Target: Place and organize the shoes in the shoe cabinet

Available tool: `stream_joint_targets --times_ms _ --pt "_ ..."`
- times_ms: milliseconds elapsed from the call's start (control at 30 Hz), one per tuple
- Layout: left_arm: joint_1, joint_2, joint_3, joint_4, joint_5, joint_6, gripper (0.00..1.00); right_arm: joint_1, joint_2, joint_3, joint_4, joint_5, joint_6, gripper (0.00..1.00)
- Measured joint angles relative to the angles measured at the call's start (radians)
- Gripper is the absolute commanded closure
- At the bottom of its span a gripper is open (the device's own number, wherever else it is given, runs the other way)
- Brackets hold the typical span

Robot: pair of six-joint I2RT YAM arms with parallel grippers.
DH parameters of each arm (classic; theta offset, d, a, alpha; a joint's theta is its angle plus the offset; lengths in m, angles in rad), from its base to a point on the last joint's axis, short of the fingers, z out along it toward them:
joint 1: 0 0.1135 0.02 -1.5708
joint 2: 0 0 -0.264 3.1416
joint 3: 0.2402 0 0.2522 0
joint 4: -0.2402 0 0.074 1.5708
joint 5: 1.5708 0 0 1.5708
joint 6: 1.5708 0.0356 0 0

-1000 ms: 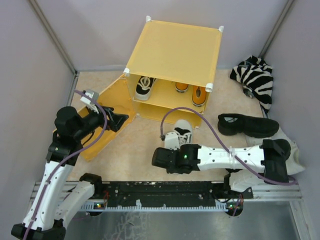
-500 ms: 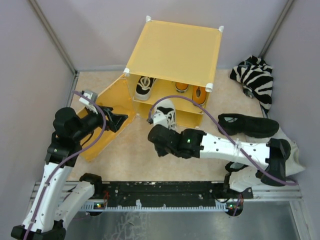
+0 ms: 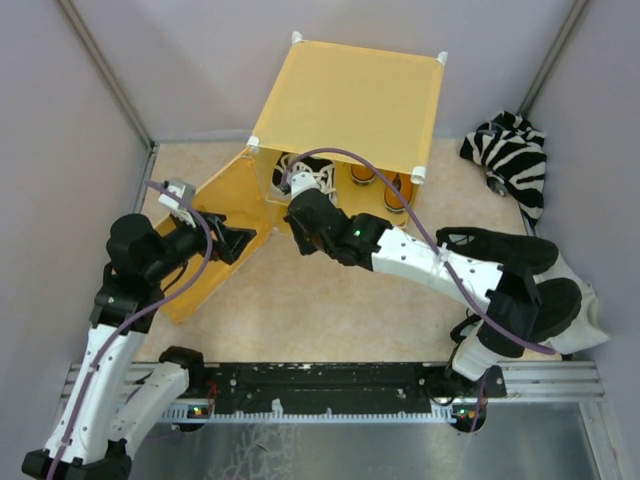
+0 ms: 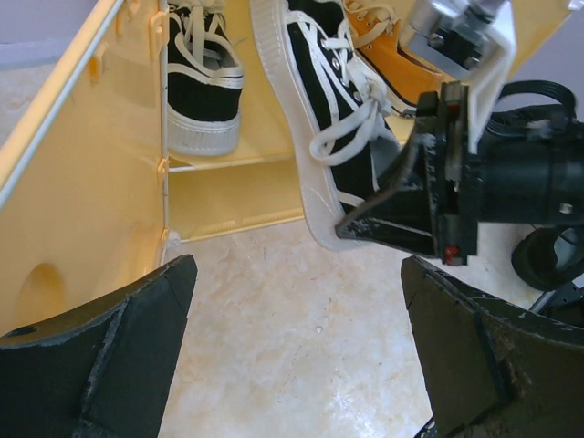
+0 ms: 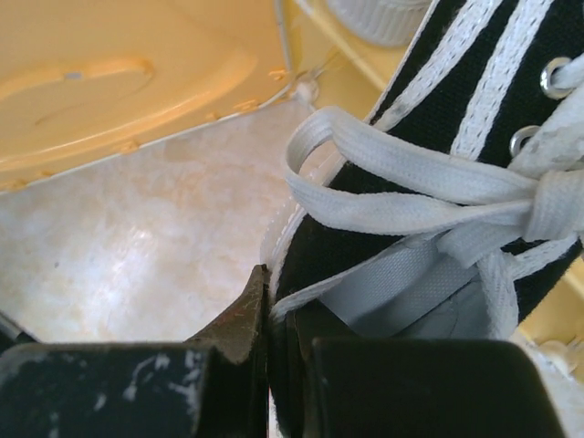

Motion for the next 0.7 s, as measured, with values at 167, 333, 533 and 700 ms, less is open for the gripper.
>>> stream_joint_targets --times_ms 167,333,533,700 --pt "-0.002 0.016 0.000 0.000 0.000 0.000 0.01 -0.071 0.039 0.002 0.054 0.003 -0.051 1.00" --pt "-0.005 0.042 0.000 0.000 -0.001 0.000 0.01 -0.143 0.044 0.005 0.108 -0.014 -0.093 1.00" --pt "-0.005 0.051 0.003 -0.001 -0.011 0.001 0.01 -0.161 0.093 0.066 0.111 -0.068 -0.133 1.00" --pt "-0.005 0.051 0.005 -0.001 -0.019 0.005 0.01 -0.174 0.155 0.116 0.127 -0.077 -0.175 1.00"
